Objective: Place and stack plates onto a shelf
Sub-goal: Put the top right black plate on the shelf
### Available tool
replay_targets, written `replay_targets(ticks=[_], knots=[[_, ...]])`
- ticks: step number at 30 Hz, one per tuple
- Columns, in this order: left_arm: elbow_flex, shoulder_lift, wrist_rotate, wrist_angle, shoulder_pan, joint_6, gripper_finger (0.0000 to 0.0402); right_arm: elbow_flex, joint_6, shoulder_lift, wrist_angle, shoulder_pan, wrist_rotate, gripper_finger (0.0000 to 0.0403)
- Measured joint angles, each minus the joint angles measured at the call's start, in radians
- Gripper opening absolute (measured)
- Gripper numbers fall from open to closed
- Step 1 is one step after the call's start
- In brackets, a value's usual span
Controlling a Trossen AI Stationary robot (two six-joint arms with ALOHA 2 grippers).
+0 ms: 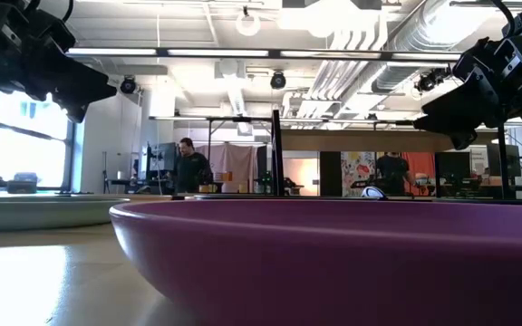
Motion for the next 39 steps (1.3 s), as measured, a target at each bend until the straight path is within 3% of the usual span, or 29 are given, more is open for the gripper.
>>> replay_targets(ticks=[8,16,24,29,39], knots=[[0.000,0.000,-0.015,0.026,0.000,-0.001,0.0117,0.000,0.000,0.000,0.000,0.000,0.000,0.0152],[0.000,0.000,-0.023,0.025,0.000,-0.125,0.0117,0.000,-0.004,0.000,0.000,0.000,0.000,0.0152],[0.000,0.000,-0.177,0.040,0.000,-0.410,0.0117,0.000,-0.118,0.000,0.000,0.000,0.000,0.0152],[0.000,0.000,-0.219,0.040,0.000,-0.547,0.0117,0.000,-0.090,0.000,0.000,0.000,0.001,0.0152],[0.000,0.000,-0.238,0.040,0.002,-0.572,0.0117,0.000,0.053,0.000,0.084,0.000,0.052,0.0152]])
